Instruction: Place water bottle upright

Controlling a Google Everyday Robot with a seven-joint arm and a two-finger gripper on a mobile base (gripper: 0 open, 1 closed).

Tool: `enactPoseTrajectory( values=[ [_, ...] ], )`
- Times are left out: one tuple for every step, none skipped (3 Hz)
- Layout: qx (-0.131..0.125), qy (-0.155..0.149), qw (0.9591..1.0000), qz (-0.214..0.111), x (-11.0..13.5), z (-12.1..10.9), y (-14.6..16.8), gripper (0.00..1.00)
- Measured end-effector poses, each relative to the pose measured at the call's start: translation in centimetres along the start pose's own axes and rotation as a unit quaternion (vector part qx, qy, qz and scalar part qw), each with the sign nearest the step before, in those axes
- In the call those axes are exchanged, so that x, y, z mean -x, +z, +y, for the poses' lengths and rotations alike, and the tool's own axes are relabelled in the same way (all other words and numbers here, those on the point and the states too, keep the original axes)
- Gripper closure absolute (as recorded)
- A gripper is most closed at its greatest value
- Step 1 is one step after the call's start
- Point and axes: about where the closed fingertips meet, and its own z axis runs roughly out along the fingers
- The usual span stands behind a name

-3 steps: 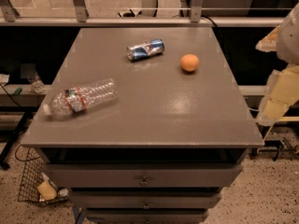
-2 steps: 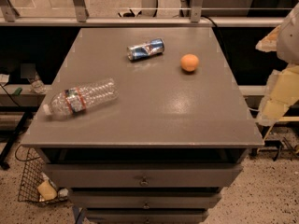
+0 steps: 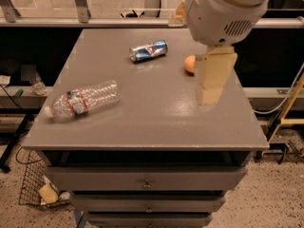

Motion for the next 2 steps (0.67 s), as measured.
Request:
enactPoseTrajectory(
  values=[
    [-0.011,-0.004,0.9999,0.000,0.5,-0.1,-0.8,0.00],
    [0.016,-0.048,0.9984,-0.025,5.2,-1.8,1.4,0.00]
  ],
)
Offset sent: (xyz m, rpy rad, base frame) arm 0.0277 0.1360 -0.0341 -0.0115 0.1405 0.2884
